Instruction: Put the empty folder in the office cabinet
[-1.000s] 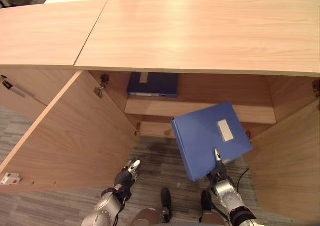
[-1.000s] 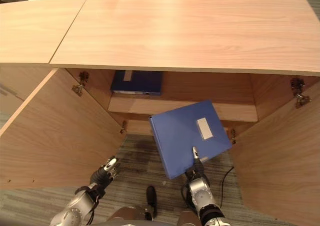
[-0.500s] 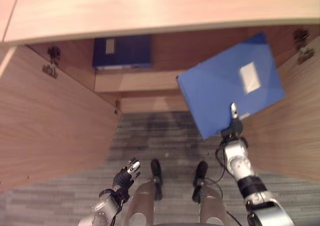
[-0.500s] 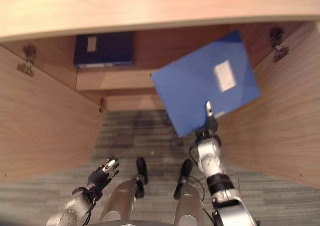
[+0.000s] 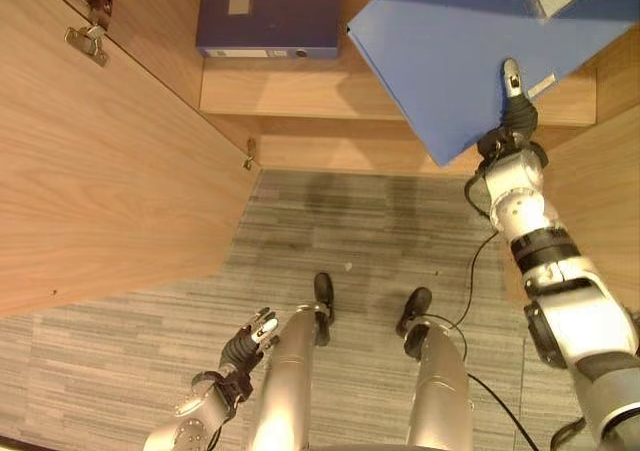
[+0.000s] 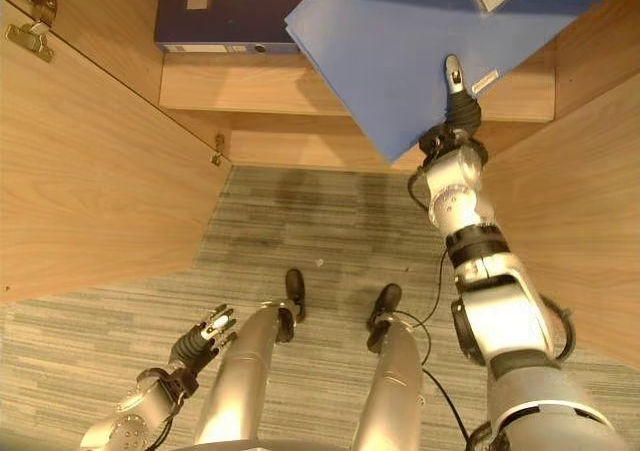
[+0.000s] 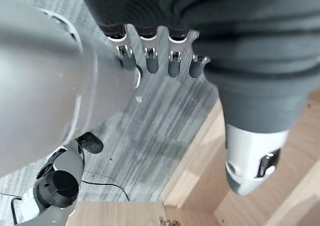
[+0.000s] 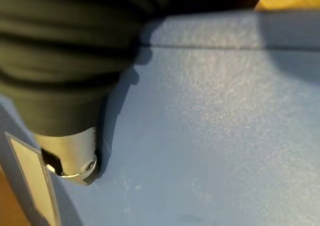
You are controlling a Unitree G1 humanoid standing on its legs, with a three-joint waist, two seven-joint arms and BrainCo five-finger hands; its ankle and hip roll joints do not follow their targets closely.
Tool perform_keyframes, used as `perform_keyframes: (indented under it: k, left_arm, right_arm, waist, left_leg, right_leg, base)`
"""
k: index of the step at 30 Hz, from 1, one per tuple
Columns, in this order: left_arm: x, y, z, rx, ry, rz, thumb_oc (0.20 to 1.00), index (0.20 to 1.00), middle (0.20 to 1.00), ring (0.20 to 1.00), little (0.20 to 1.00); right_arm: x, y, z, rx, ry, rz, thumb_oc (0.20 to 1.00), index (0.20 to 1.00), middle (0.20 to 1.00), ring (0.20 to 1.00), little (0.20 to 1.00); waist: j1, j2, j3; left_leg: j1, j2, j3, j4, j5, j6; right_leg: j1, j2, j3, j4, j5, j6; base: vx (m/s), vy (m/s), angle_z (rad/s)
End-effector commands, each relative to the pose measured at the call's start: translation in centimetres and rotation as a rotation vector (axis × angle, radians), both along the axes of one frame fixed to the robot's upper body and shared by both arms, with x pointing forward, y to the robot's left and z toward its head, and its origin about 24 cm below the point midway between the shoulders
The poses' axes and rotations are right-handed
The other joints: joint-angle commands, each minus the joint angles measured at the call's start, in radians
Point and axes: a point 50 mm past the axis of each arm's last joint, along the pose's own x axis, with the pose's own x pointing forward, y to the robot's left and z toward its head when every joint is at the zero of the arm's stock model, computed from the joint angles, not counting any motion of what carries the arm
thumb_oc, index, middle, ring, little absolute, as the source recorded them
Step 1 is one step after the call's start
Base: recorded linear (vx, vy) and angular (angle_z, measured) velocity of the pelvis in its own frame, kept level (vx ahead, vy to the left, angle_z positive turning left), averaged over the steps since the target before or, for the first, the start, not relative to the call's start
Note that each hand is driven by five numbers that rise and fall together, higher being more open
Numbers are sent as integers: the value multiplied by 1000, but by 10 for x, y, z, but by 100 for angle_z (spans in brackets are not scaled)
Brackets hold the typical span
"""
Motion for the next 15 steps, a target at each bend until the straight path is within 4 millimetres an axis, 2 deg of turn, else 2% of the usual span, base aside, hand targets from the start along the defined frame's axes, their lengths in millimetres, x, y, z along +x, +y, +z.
perform_keyframes:
  k: [1, 2, 4, 9, 11, 12, 15]
  left_arm:
    - [-6, 0, 5, -4, -14, -41, 1000, 1000, 1000, 1000, 1000]
    - [-6, 0, 6, -4, -15, -40, 1000, 1000, 1000, 1000, 1000]
    - [-5, 1, 8, -1, -17, -43, 1000, 1000, 1000, 1000, 1000]
    - [-7, 7, 8, 22, -12, -30, 1000, 1000, 1000, 1000, 1000]
    - [-7, 9, 8, 36, -7, -28, 1000, 1000, 1000, 1000, 1000]
    - [-3, 10, 9, 42, -14, -17, 1000, 1000, 1000, 1000, 1000]
    - [-1, 9, 10, 45, -20, -16, 1000, 1000, 1000, 1000, 1000]
  right_arm:
    - [-2, -3, 25, 10, -94, 33, 200, 200, 200, 200, 200]
    - [-1, -3, 26, 10, -96, 34, 200, 200, 200, 200, 200]
    - [5, 4, 48, 80, -124, 35, 200, 200, 200, 200, 200]
    - [6, 4, 95, 175, -191, -14, 200, 200, 200, 200, 200]
    - [4, -2, 102, 233, -202, -45, 200, 200, 200, 200, 200]
    - [2, -14, 105, 280, -188, -102, 200, 200, 200, 200, 200]
    - [2, -17, 105, 294, -177, -119, 200, 200, 200, 200, 200]
  waist:
    - [30, -24, -65]
    - [30, -24, -65]
    - [46, -24, -78]
    - [77, -22, -100]
    - [86, -18, -107]
    - [95, -14, -112]
    - [96, -10, -111]
  left_leg:
    - [-42, -3, -64, 61, -99, -29]
    - [-45, -3, -65, 62, -100, -29]
    - [-59, -4, -68, 69, -107, -31]
    - [-83, -10, -74, 77, -114, -35]
    - [-82, -15, -78, 73, -114, -35]
    - [-83, -18, -80, 74, -115, -33]
    - [-82, -20, -83, 74, -116, -32]
  right_leg:
    - [51, 5, -6, -44, -39, 47]
    - [49, 5, -6, -43, -40, 47]
    - [31, 3, -8, -29, -46, 44]
    - [5, -5, -13, -6, -55, 47]
    - [4, -9, -15, -1, -59, 50]
    - [7, -13, -19, 4, -62, 54]
    - [8, -14, -22, 6, -65, 55]
  base:
    - [0, 0, 0]
    - [0, 0, 0]
    - [0, 0, 0]
    - [0, 2, 3]
    - [4, 29, 8]
    - [0, 35, 10]
    - [-2, 18, 13]
